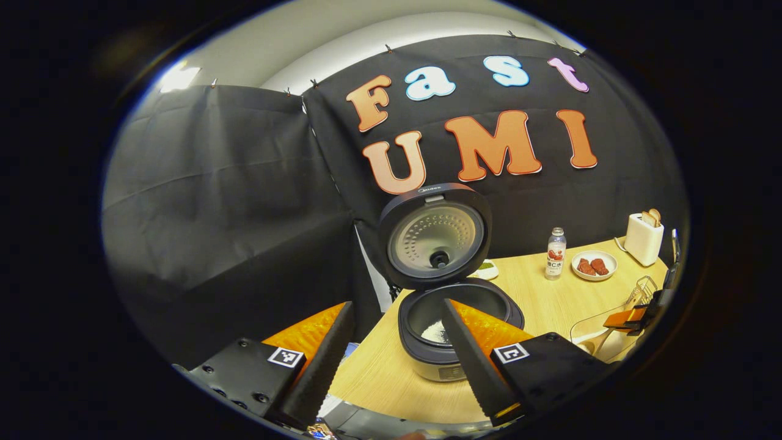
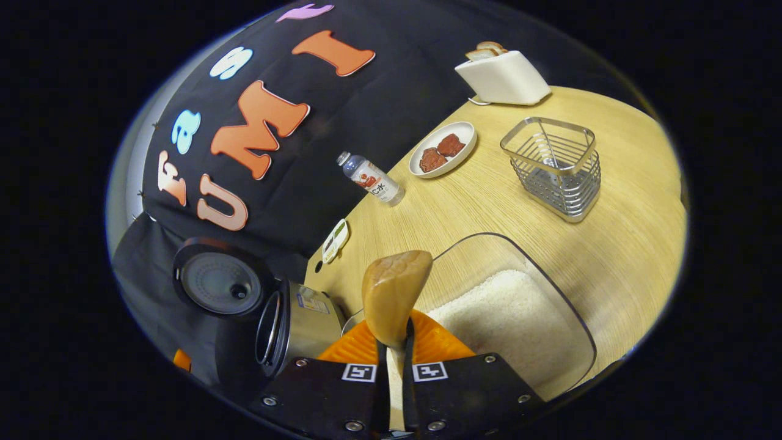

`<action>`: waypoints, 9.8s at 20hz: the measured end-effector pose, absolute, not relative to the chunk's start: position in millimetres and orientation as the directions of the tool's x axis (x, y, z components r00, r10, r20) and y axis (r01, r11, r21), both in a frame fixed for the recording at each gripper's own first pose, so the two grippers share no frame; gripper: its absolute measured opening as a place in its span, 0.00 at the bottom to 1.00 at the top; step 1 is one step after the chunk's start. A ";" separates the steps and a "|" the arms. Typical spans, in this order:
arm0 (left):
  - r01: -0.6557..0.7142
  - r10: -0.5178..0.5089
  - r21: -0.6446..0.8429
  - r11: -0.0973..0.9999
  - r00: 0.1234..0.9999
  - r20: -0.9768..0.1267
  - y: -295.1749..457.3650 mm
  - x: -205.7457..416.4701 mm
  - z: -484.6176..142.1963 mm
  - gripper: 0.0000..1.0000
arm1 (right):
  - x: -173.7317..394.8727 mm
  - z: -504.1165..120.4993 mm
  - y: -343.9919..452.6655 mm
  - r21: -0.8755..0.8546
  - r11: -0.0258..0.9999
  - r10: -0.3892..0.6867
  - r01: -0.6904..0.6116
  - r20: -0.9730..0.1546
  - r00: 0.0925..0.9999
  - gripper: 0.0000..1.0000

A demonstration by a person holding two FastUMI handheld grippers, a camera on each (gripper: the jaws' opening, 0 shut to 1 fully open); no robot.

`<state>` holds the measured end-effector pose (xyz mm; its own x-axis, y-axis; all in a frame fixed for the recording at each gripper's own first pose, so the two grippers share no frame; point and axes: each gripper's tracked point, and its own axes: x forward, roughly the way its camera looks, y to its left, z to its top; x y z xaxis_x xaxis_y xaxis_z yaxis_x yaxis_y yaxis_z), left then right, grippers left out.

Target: Close the left gripper, press the button to open the rice cooker; take a wooden spoon from the chopstick holder with the right hand, scoop a spoonful of rice and pour it into the rice cooker, then put the wooden spoon back into the chopstick holder.

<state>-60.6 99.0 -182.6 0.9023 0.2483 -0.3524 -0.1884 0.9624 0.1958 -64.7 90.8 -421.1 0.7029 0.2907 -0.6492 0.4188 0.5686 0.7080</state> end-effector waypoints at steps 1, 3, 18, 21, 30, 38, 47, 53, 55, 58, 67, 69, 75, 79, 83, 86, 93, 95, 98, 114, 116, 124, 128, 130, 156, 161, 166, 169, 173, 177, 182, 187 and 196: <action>-0.184 0.246 0.199 0.962 0.903 -0.351 97.4 -60.2 -182.1 0.97 | -63.7 -422.3 90.1 0.715 0.554 0.297 0.426 -0.648 0.701 0.07; -0.175 0.239 0.203 0.963 0.905 -0.351 94.1 -58.4 -181.0 0.97 | -63.8 -425.5 89.5 0.732 0.521 0.314 0.439 -0.642 0.699 0.07; -0.152 0.219 0.208 0.966 0.909 -0.354 67.7 -50.7 -180.3 0.97 | -61.1 -413.0 48.2 0.859 0.255 0.396 0.444 -0.512 0.763 0.07; -0.149 0.215 0.206 0.967 0.913 -0.348 61.8 -47.3 -178.1 0.97 | -56.5 -403.5 38.7 0.878 0.177 0.403 0.445 -0.477 0.781 0.07; -0.170 0.221 0.174 0.970 0.916 -0.334 60.2 -44.0 -179.0 0.97 | -36.0 -346.2 24.0 0.928 0.004 0.431 0.372 -0.338 0.837 0.07; -0.227 0.265 0.151 0.962 0.908 -0.325 84.2 -50.6 -178.4 0.97 | 0.1 -272.6 55.0 0.965 -0.116 0.492 0.235 -0.149 0.858 0.07; -0.343 0.372 0.144 0.928 0.872 -0.317 146.1 -65.1 -182.3 0.97 | 44.2 -245.3 148.4 0.966 -0.149 0.597 0.210 -0.081 0.798 0.07; -0.413 0.439 0.149 0.899 0.836 -0.329 195.3 -78.2 -195.1 0.98 | 73.7 -242.2 231.2 0.964 -0.116 0.666 0.238 -0.102 0.739 0.07; -0.430 0.455 0.150 0.890 0.823 -0.340 209.6 -82.4 -202.6 0.97 | 83.9 -247.6 254.8 0.964 -0.095 0.681 0.247 -0.118 0.723 0.07; -0.446 0.467 0.147 0.883 0.806 -0.362 228.0 -84.5 -214.4 0.97 | 91.4 -266.2 279.5 0.964 0.016 0.680 0.267 -0.206 0.703 0.07; -0.445 0.457 0.127 0.886 0.795 -0.399 248.0 -72.6 -233.0 0.97 | 113.5 -272.4 293.5 0.917 0.371 0.612 0.146 -0.360 0.704 0.07; -0.431 0.445 0.128 0.893 0.805 -0.393 245.2 -66.1 -232.4 0.97 | 116.6 -270.1 295.8 0.884 0.458 0.600 0.091 -0.383 0.703 0.07; -0.420 0.436 0.132 0.898 0.812 -0.388 240.3 -62.3 -234.1 0.97 | 120.6 -274.8 307.8 0.814 0.580 0.581 0.020 -0.431 0.690 0.07; -0.441 0.457 0.136 0.887 0.798 -0.394 245.5 -66.4 -235.3 0.97 | 124.3 -274.3 305.8 0.784 0.621 0.568 -0.004 -0.445 0.692 0.07; -0.458 0.471 0.136 0.879 0.787 -0.398 249.8 -67.3 -239.9 0.98 | 125.7 -266.5 305.7 0.747 0.663 0.557 -0.054 -0.443 0.703 0.07; -0.460 0.474 0.137 0.877 0.788 -0.393 248.9 -65.2 -238.5 0.98 | 128.0 -257.3 309.0 0.726 0.682 0.555 -0.091 -0.433 0.710 0.07; -0.456 0.474 0.143 0.878 0.791 -0.387 247.1 -69.4 -238.1 0.98 | 130.5 -243.6 315.5 0.674 0.721 0.548 -0.157 -0.417 0.725 0.07; -0.463 0.478 0.140 0.875 0.787 -0.389 248.4 -69.9 -237.0 0.97 | 131.1 -240.2 316.3 0.663 0.729 0.547 -0.172 -0.412 0.729 0.07; -0.469 0.483 0.135 0.873 0.786 -0.387 249.6 -70.1 -237.9 0.98 | 131.7 -236.7 316.3 0.643 0.742 0.543 -0.190 -0.410 0.733 0.07; -0.492 0.502 0.133 0.860 0.773 -0.387 252.4 -73.7 -244.9 0.98 | 123.4 -209.7 342.5 0.426 0.816 0.552 -0.390 -0.372 0.747 0.07; -0.497 0.507 0.134 0.857 0.769 -0.389 253.0 -76.7 -247.1 0.98 | 121.1 -208.4 346.1 0.411 0.815 0.558 -0.408 -0.369 0.744 0.07; -0.507 0.513 0.129 0.852 0.763 -0.394 252.9 -91.2 -253.0 0.98 | 112.4 -195.7 366.5 0.231 0.814 0.581 -0.533 -0.334 0.742 0.07; -0.510 0.515 0.127 0.851 0.761 -0.394 254.2 -91.5 -253.7 0.98 | 110.4 -188.6 371.9 0.156 0.808 0.585 -0.568 -0.319 0.745 0.07; -0.513 0.517 0.126 0.849 0.758 -0.398 255.7 -92.9 -255.3 0.98 | 108.2 -182.3 372.4 0.088 0.803 0.586 -0.590 -0.304 0.752 0.07; -0.398 0.430 0.164 0.903 0.827 -0.361 173.4 -86.0 -224.1 0.98 | 78.1 -202.6 138.4 0.362 0.884 0.426 -0.296 -0.362 0.829 0.07; -0.343 0.379 0.161 0.925 0.849 -0.368 129.3 -85.2 -217.6 1.00 | 56.4 -239.7 39.3 0.341 0.930 0.289 -0.138 -0.445 0.847 0.07; -0.294 0.327 0.144 0.945 0.865 -0.380 88.0 -87.1 -211.5 0.97 | 37.5 -267.5 -37.8 0.320 0.947 0.180 -0.014 -0.496 0.849 0.07; -0.274 0.307 0.140 0.952 0.871 -0.384 66.2 -87.3 -207.0 1.00 | 26.3 -287.1 -76.4 0.303 0.952 0.122 0.051 -0.525 0.842 0.07; -0.253 0.292 0.149 0.956 0.878 -0.379 39.5 -89.7 -200.9 0.97 | 13.9 -310.2 -114.2 0.297 0.949 0.079 0.109 -0.557 0.827 0.07; -0.243 0.283 0.150 0.958 0.875 -0.393 14.8 -92.6 -199.1 1.00 | 12.3 -334.9 -141.4 0.278 0.948 0.035 0.154 -0.573 0.819 0.07; -0.264 0.318 0.187 0.946 0.869 -0.379 -4.1 -101.0 -185.8 0.89 | 22.2 -385.2 -156.9 0.265 0.950 0.037 0.167 -0.623 0.781 0.07; -0.281 0.359 0.251 0.926 0.861 -0.360 5.5 -109.1 -174.2 1.00 | 17.9 -424.2 -162.7 0.317 0.917 0.038 0.243 -0.675 0.737 0.07; -0.271 0.325 0.206 0.940 0.894 -0.308 38.8 -55.3 -160.0 0.97 | -4.8 -454.4 -167.7 0.319 0.889 0.032 0.330 -0.760 0.650 0.14</action>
